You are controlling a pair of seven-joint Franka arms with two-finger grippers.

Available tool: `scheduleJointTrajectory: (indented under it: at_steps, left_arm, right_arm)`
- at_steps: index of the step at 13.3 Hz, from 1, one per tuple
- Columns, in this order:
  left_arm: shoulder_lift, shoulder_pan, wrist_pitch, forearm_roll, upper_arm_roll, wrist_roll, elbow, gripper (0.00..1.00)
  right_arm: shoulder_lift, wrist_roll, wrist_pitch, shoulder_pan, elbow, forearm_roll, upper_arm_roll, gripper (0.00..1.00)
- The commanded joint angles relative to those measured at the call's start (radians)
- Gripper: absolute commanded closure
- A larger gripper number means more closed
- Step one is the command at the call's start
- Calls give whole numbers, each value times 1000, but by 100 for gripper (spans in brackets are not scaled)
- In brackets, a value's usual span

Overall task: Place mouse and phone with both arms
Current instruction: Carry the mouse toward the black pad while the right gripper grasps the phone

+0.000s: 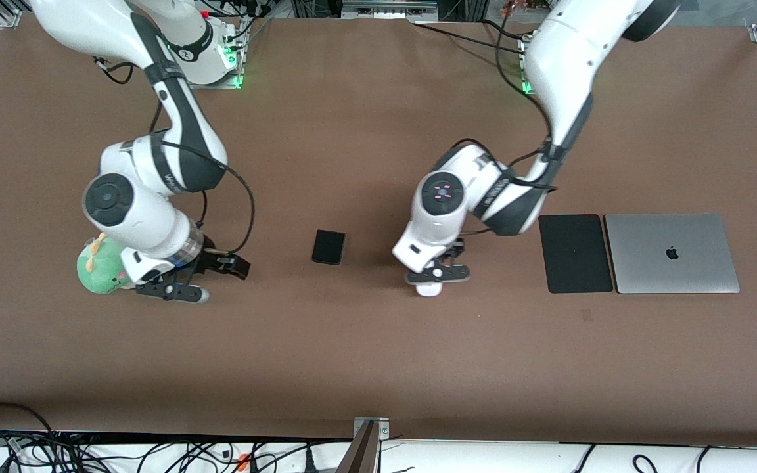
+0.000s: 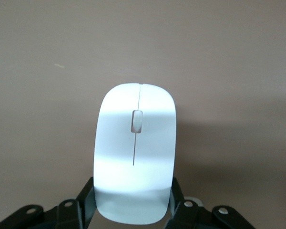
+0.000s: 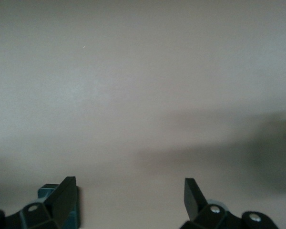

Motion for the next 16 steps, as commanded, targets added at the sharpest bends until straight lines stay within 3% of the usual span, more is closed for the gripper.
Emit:
scheduleJointTrajectory:
  at_steps: [1,4,6,10,12,16]
  left_arm:
    - [-169,176,25,18,-62,222,-230,100]
    - [-263,285,20,16,-60,385,-388,100]
    - [-291,346,20,18,-60,422,-460,100]
    - [-265,492,32,48,-57,570,-479,100]
    - [-236,526,92,126,-51,572,-479,100]
    - [-191,570,114,130,-53,574,-477,100]
  right_arm:
    - [32,105,44,66,-8,-42,-12,0]
    - [80,235,76,153,-7,-138,-12,0]
    - [112,288,99,199,-7,-157,-13,0]
    - [153,311,147,247,-7,-157,-15,0]
    - [166,337,158,278,-9,-169,-15,0]
    - [209,386,194,329,-15,-223,-33,0]
